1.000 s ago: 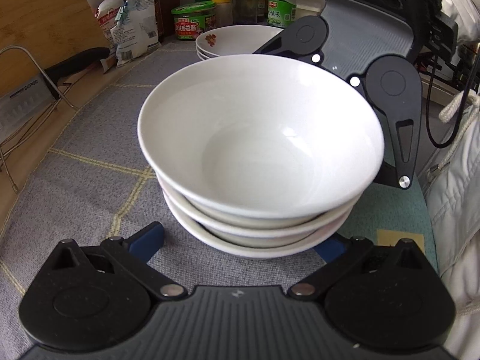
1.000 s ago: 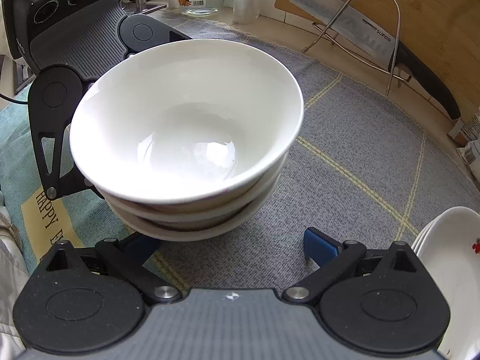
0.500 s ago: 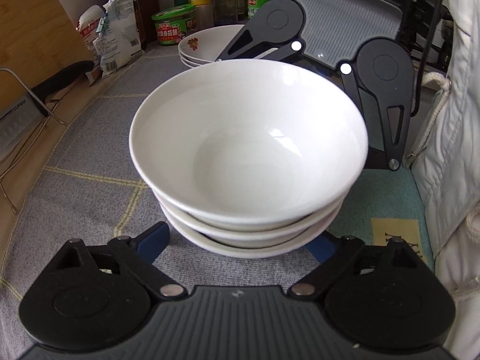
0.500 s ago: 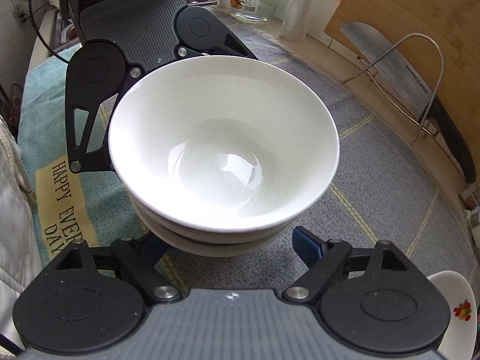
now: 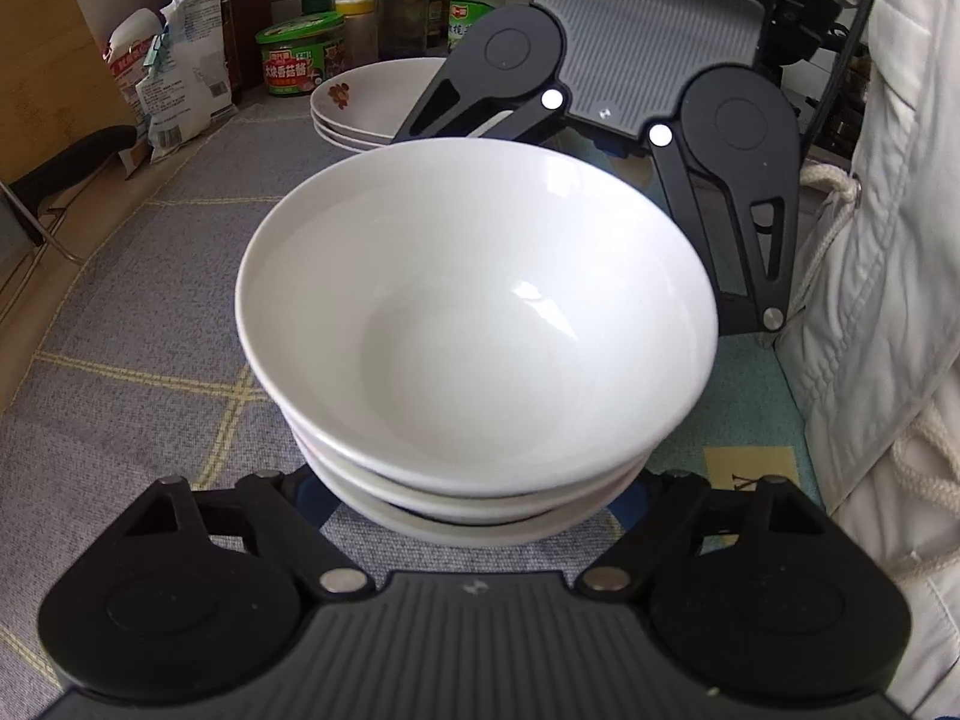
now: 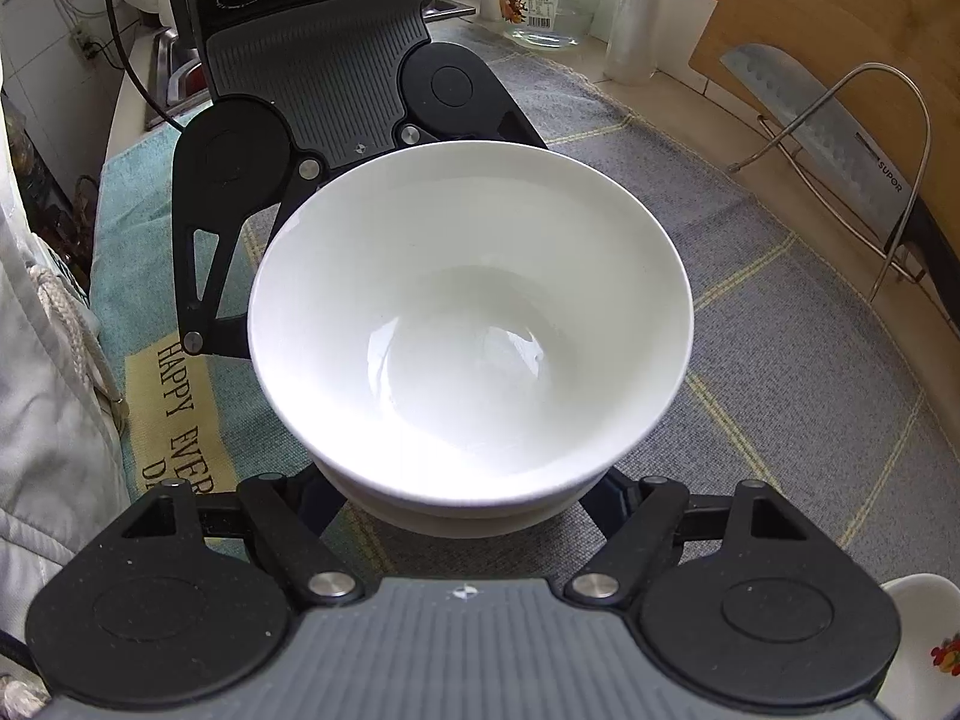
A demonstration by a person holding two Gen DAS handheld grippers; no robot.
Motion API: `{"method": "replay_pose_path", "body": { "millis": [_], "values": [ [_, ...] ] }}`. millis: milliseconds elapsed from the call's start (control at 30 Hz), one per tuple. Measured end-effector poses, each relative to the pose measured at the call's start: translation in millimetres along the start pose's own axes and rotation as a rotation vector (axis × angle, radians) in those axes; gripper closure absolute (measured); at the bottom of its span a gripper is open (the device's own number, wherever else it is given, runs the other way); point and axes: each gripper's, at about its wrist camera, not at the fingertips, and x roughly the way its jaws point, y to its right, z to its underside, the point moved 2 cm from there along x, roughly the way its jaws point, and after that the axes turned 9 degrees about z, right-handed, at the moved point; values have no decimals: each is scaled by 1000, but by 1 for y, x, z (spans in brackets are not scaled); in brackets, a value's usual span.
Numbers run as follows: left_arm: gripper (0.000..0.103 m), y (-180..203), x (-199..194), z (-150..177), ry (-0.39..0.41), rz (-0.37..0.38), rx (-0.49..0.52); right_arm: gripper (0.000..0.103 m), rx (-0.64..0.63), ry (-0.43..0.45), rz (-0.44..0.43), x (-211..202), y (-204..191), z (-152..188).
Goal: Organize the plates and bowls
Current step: 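Lift the bowl stack with both grippers and carry it toward the plate stack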
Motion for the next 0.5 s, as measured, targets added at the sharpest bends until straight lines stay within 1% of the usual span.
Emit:
{"method": "replay_pose_path", "body": {
  "millis": [267,500],
  "values": [
    [17,-1,1,2,6,2,4,19,7,-9,0,1,2,0],
    [17,-1,2,1,-6,6,7,20,-5,-30,7,2,-1,-4]
  ]
}}
